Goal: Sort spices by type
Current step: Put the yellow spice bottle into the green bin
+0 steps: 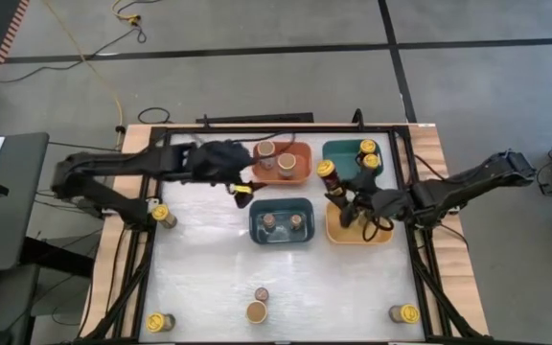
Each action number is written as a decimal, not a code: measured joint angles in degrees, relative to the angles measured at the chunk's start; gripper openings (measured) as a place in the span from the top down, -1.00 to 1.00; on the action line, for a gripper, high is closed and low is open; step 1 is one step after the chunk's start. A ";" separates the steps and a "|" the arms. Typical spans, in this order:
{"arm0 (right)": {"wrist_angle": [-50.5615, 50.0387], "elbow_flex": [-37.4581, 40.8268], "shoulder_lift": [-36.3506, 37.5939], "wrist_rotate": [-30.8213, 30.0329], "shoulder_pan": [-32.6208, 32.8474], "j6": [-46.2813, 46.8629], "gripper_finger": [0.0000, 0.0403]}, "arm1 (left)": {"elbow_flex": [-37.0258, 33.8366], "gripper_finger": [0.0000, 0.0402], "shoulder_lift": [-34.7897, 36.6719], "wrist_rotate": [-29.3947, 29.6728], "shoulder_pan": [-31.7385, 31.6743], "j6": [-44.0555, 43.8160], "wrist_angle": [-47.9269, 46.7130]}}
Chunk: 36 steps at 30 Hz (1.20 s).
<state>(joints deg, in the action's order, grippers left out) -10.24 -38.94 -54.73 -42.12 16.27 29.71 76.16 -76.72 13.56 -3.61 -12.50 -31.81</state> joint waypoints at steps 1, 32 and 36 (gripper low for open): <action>3.46 0.90 -0.08 0.12 -0.04 -0.49 -0.26 | -4.19 -0.66 2.32 -1.11 0.02 0.16 5.76; 53.28 -14.95 -31.95 15.24 -6.21 -28.08 -0.26 | -27.28 -0.66 4.86 -17.14 -0.22 3.66 63.79; 52.43 -15.00 -31.26 15.51 -6.35 -28.28 -0.26 | -27.28 -0.66 4.89 -17.74 -0.24 3.22 63.91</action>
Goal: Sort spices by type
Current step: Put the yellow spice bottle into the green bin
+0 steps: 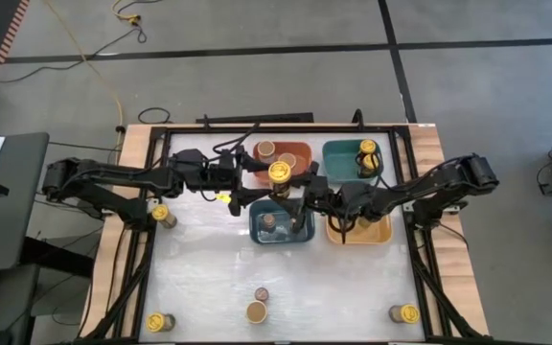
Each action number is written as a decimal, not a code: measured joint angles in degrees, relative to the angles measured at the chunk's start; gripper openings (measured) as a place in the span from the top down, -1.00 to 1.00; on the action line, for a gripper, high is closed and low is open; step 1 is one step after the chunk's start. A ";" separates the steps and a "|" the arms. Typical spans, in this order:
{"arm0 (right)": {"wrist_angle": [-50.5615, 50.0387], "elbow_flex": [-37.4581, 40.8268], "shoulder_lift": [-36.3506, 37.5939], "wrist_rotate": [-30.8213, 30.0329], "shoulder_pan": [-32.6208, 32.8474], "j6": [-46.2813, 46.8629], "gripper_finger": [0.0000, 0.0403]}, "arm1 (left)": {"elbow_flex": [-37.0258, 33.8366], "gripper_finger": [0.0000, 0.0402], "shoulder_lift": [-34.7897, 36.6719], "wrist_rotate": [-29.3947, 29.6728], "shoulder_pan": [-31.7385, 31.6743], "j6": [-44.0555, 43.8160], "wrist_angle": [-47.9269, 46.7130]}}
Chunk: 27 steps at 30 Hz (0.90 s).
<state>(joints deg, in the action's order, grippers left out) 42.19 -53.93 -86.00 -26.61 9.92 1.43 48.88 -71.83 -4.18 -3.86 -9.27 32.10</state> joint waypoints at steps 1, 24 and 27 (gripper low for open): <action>-0.01 0.00 0.00 0.01 -0.09 0.02 -0.26 | 0.00 -0.66 0.00 -0.01 0.00 -0.16 0.06; -3.47 0.00 0.66 -0.41 -0.38 2.03 -0.26 | 0.02 -0.66 1.40 -1.53 0.04 -0.50 0.28; -3.30 0.00 0.57 -0.39 -0.89 4.14 -0.26 | 0.02 -0.66 1.02 -1.47 0.35 -0.91 0.44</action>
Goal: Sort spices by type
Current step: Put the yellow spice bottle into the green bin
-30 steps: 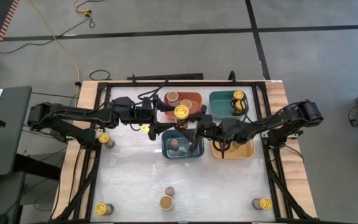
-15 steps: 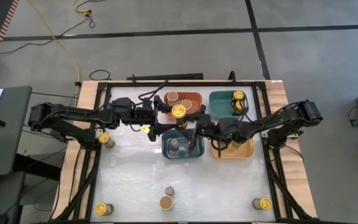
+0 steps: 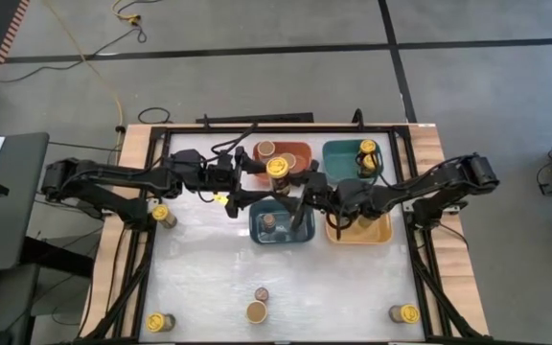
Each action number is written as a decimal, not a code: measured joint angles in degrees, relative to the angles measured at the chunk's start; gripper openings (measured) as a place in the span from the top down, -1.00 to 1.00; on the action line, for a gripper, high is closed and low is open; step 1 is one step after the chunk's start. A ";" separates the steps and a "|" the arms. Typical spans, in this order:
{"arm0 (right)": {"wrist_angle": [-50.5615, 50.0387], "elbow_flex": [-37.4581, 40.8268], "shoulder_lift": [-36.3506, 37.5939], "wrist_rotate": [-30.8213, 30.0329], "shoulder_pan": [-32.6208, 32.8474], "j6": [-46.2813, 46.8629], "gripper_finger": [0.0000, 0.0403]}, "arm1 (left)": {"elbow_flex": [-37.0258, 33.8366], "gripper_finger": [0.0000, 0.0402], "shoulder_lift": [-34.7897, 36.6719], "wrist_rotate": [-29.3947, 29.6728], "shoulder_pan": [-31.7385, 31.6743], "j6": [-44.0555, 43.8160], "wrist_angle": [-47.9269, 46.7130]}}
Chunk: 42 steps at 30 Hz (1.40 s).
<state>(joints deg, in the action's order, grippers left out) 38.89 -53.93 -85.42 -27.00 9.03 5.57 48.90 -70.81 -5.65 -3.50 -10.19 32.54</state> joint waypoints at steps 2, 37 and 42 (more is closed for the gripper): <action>-0.46 0.00 -0.17 0.12 -0.19 0.42 -0.26 | 0.02 -0.66 -0.86 0.14 0.18 0.34 1.16; -1.80 0.00 -0.14 0.13 -0.19 2.05 -0.26 | 0.96 -0.31 -3.47 2.05 0.52 4.41 2.49; -2.65 0.00 -0.13 0.15 -0.14 2.69 -0.26 | 0.96 -0.18 -3.47 2.09 0.50 4.38 2.39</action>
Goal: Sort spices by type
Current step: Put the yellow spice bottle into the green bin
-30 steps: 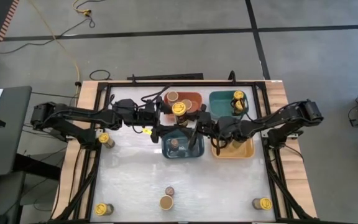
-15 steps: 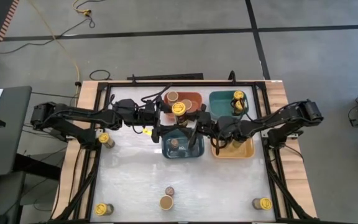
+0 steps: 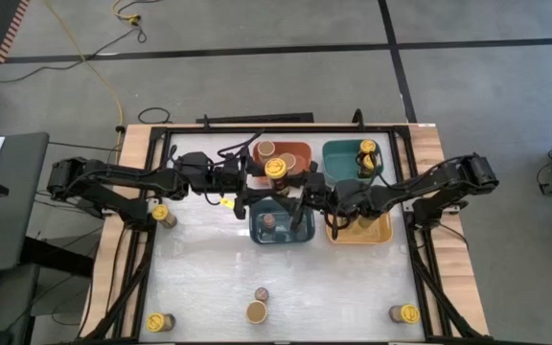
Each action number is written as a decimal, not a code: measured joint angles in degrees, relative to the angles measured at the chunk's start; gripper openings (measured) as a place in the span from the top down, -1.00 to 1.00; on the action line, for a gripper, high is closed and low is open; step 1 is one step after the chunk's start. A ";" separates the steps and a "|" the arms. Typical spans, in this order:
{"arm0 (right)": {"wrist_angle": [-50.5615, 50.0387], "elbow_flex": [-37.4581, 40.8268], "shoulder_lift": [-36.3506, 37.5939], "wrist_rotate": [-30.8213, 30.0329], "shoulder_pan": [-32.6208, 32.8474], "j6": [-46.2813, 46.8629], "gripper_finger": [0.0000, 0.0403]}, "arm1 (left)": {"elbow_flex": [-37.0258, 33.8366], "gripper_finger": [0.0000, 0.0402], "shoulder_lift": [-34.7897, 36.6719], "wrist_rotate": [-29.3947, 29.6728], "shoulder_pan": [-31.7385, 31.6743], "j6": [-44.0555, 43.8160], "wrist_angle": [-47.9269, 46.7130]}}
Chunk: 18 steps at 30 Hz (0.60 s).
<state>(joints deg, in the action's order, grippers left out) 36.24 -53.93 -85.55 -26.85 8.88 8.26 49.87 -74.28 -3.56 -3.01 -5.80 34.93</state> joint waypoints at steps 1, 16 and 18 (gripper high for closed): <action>-0.13 0.00 -0.01 0.00 0.00 0.58 -0.26 | 0.00 -0.16 0.00 0.01 0.00 -0.01 -0.01; -2.49 0.00 0.06 -0.15 0.02 2.02 -0.26 | 0.00 -0.08 0.04 0.17 0.00 -0.94 -1.80; -2.79 0.00 0.06 -0.15 0.02 2.00 -0.27 | 0.00 -0.08 0.04 0.12 0.00 -0.95 -1.85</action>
<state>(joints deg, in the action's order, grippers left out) 33.45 -53.93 -85.49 -27.00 8.91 10.26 49.87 -74.24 -3.44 -3.01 -6.75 33.08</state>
